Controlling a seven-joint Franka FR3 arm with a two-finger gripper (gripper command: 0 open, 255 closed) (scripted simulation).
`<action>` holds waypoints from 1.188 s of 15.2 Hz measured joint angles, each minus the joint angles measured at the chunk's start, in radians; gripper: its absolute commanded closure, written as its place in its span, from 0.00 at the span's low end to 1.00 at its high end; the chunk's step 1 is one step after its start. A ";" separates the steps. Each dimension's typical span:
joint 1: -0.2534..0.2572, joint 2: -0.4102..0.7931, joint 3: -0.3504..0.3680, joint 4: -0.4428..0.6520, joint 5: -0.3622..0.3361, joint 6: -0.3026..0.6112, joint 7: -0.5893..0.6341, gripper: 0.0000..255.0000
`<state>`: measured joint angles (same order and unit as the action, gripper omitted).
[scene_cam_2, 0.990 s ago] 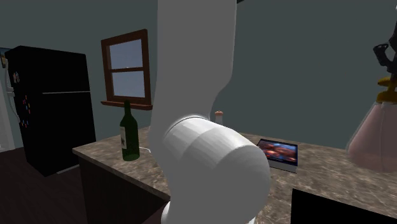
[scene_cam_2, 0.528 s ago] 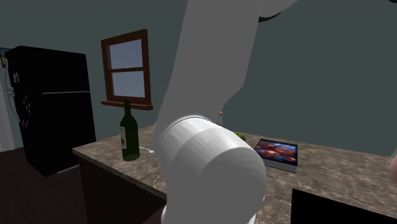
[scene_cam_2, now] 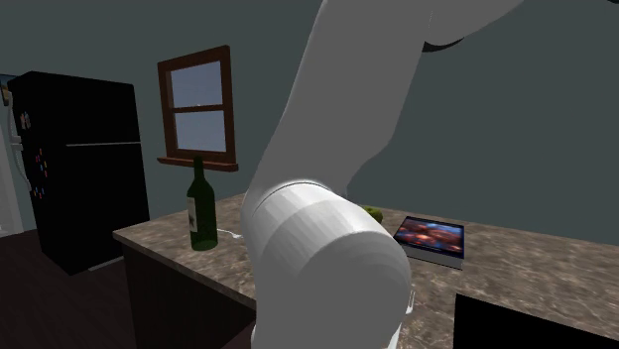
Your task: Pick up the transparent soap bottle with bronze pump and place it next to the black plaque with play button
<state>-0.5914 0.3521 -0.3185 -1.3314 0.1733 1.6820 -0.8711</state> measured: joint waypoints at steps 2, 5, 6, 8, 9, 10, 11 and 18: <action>0.001 -0.001 0.000 -0.023 0.000 0.023 -0.003 1.00; 0.006 -0.005 0.001 -0.071 0.000 0.067 -0.006 1.00; 0.006 -0.008 0.001 -0.090 -0.001 0.081 -0.008 1.00; 0.009 -0.008 0.002 -0.118 0.000 0.110 -0.010 1.00; 0.009 -0.005 0.003 -0.126 0.001 0.121 -0.010 1.00; 0.010 -0.006 0.003 -0.143 0.002 0.136 -0.011 1.00; 0.012 -0.004 0.004 -0.154 0.003 0.149 -0.012 1.00; 0.013 -0.001 0.005 -0.201 0.006 0.200 -0.018 1.00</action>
<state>-0.5784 0.3511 -0.3135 -1.5327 0.1789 1.8816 -0.8893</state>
